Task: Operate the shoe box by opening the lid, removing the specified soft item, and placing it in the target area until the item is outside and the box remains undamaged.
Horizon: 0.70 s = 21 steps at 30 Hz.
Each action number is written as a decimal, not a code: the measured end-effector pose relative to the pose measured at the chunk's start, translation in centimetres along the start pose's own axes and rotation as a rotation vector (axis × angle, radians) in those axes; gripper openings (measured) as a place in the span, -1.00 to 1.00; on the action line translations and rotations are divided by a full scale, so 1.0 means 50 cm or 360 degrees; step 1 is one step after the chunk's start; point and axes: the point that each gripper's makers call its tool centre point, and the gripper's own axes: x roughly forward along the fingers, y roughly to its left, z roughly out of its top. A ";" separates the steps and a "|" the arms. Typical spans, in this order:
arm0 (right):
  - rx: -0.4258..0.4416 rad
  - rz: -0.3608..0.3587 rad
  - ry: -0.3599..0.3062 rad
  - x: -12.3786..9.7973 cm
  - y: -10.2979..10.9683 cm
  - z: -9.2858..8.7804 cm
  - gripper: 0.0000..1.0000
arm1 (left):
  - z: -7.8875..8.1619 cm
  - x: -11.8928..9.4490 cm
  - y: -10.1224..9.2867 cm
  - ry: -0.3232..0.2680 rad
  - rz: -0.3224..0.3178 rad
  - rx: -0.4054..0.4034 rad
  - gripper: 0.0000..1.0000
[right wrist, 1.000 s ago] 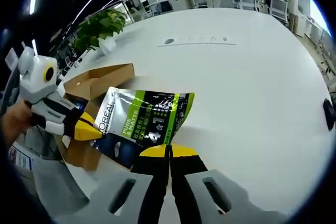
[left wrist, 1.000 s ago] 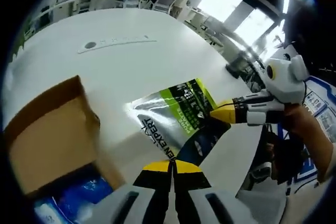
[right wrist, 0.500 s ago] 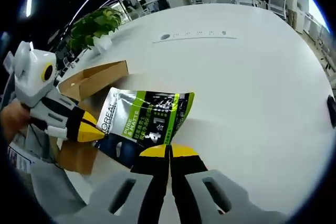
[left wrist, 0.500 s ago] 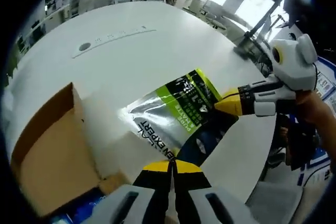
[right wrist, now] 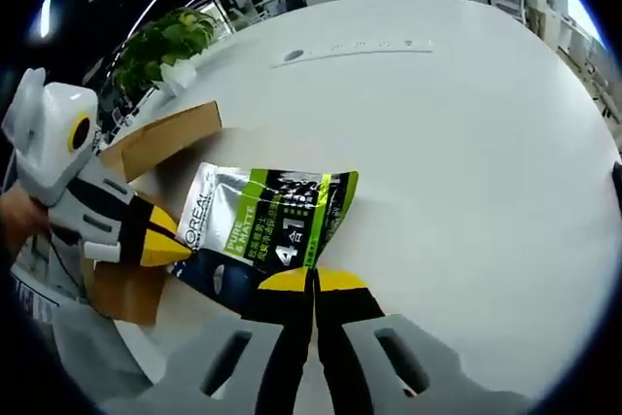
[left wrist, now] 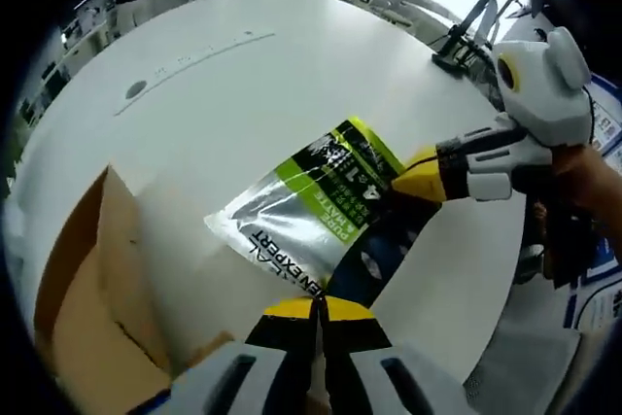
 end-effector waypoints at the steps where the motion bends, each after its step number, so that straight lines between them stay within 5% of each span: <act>1: 0.0008 0.0002 0.0000 0.002 -0.001 0.000 -1.00 | -0.001 0.003 0.001 0.0010 0.0000 0.0005 -0.98; 7: 0.0025 0.0015 0.0003 0.012 0.001 -0.002 -1.00 | -0.008 0.013 0.011 0.0042 0.0019 0.0038 -0.98; 15: 0.0029 0.0018 0.0017 0.026 0.005 -0.011 -1.00 | -0.021 0.026 0.018 0.0111 0.0118 0.0316 -0.94; 21: 0.0043 0.0012 -0.0003 0.026 0.000 -0.008 -1.00 | -0.015 0.028 0.021 0.0101 0.0151 0.0389 -0.92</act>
